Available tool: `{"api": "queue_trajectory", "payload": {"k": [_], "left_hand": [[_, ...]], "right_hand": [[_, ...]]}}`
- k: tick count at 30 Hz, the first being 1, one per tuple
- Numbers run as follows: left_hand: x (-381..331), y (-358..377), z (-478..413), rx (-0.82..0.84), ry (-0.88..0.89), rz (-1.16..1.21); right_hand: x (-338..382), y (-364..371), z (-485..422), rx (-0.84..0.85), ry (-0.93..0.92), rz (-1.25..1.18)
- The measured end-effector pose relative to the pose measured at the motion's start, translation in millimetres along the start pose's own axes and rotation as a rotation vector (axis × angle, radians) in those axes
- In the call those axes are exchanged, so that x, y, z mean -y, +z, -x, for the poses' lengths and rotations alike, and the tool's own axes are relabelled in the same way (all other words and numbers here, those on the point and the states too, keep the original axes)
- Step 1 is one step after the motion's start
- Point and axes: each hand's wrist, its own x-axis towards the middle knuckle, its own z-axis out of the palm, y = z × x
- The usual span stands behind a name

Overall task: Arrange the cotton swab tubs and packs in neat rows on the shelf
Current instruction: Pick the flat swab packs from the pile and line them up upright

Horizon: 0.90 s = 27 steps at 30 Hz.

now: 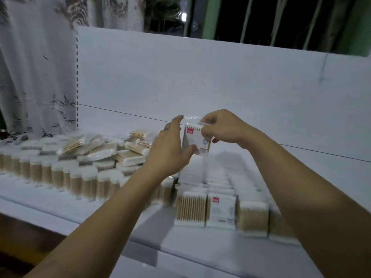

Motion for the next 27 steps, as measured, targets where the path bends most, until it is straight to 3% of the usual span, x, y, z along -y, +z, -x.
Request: {"api": "queue_trajectory", "payload": {"k": [2,6,11,14,18,21,24,27], "left_hand": [[-30.4,24.2,3.8,0.042,0.017,0.116],[-90.1,73.7,17.2,-0.018,0.16,0.079],[-172.0,129.7,41.9,0.208,0.149,0.253],[-210.0,160.3,64.0,0.223,0.16,0.225],[-239.6,190.9,85.0,0.278,0.133,0.43],[-250.2,206.2,92.8,0.391,0.082,0.515],[-258.1,217.1,101.6,0.422,0.122,0.398],[-250.7,224.8,114.3,0.227,0.227,0.014]], "right_hand": [[-23.0,-25.3,25.1,-0.034,0.06,0.026],[-71.9,-72.6,74.1,-0.221,0.225,-0.036],[-114.5,-110.5,139.8,-0.312,0.366,-0.181],[-139.1,-126.3,180.4,-0.351,0.414,-0.113],[-182.0,-152.4,230.8,-0.384,0.403,-0.103],[-208.7,-158.1,262.4,-0.327,0.298,-0.093],[-231.0,-155.4,277.8,-0.342,0.239,0.012],[-258.3,-142.5,282.2,-0.483,0.34,0.112]]}}
